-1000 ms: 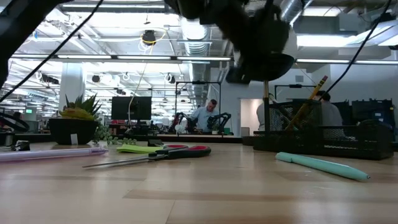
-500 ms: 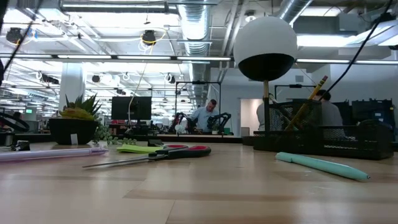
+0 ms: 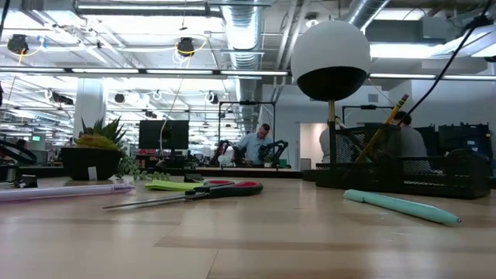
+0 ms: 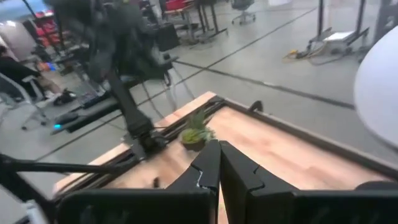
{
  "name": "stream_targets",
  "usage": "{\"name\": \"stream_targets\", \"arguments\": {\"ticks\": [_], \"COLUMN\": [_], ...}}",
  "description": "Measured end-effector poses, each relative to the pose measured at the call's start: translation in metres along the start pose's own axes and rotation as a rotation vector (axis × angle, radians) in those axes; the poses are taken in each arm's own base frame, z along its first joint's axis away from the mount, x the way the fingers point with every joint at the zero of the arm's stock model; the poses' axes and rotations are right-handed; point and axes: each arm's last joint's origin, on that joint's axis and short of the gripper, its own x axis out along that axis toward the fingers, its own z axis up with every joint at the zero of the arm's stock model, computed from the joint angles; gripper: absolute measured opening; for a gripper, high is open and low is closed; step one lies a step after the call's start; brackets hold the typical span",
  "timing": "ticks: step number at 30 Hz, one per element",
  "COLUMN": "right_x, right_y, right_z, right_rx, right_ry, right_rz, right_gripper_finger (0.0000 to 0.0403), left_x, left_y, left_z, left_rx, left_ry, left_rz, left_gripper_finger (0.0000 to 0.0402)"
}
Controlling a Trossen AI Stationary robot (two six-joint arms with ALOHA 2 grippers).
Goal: Pick and place office supplies into organizer
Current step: Put the black scissors into the black desk organizer
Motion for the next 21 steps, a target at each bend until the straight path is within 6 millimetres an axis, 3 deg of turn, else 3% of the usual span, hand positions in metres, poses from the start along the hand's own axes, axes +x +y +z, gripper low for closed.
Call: {"name": "stream_targets", "arguments": {"ticks": [6,11,16,21], "right_x": [0.013,0.015,0.016,0.020], "right_y": [-0.006,-0.006,-0.002,0.007], "right_z": [0.005,0.005,0.000,-0.010], "right_rx": [-0.058,-0.040,-0.043,-0.068], "right_ry": [-0.010,0.024,0.113,0.187], "right_rz": [-0.057,-0.032,0.049,0.099], "right_gripper_finger": [0.0000,0.0000,0.0000,0.0000], "left_x": [0.092,0.156,0.205,0.254], "left_y": [-0.040,-0.043,-0.045,-0.058], "left_z": [-0.042,-0.058,-0.065,-0.090], "left_rx": [0.093,0.098,0.190,0.330], "left_ry": [0.165,0.287,0.339,0.479], "left_rz": [-0.054,-0.160,-0.237,-0.291], "left_gripper_finger": [0.0091,0.0091,0.0091,0.0091]}}
